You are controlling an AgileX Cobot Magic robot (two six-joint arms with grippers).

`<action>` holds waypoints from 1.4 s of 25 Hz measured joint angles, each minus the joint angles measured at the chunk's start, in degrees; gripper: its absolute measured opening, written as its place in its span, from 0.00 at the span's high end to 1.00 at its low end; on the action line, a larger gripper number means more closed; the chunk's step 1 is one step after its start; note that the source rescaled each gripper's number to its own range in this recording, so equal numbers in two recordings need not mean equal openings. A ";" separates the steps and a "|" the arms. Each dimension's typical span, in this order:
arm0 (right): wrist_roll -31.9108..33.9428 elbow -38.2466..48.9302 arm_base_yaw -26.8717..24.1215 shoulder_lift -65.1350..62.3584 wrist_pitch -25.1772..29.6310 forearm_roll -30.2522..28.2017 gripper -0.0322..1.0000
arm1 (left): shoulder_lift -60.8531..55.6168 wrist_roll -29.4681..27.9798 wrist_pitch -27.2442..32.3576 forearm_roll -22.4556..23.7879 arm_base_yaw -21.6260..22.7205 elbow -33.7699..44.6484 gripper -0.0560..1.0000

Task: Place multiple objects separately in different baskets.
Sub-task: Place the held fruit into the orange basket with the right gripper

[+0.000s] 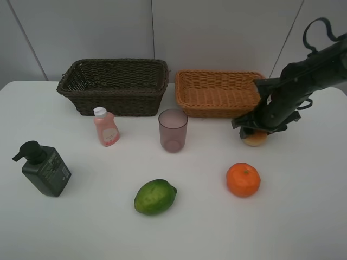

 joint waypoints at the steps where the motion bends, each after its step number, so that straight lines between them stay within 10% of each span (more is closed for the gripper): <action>1: 0.00 -1.03 0.00 -0.70 2.65 0.84 0.97 | 0.00 0.00 0.00 0.00 0.00 0.00 0.00; 15: -4.53 -22.89 0.00 -2.58 32.88 3.78 0.97 | 0.00 0.00 0.00 0.00 0.00 0.00 0.00; 27: -6.01 -48.62 0.00 14.24 35.64 6.63 0.97 | 0.00 0.00 0.00 0.00 0.00 0.00 0.00; 35: -6.01 -50.51 0.70 22.73 26.75 7.09 0.97 | 0.00 0.00 0.00 0.00 0.00 0.00 0.00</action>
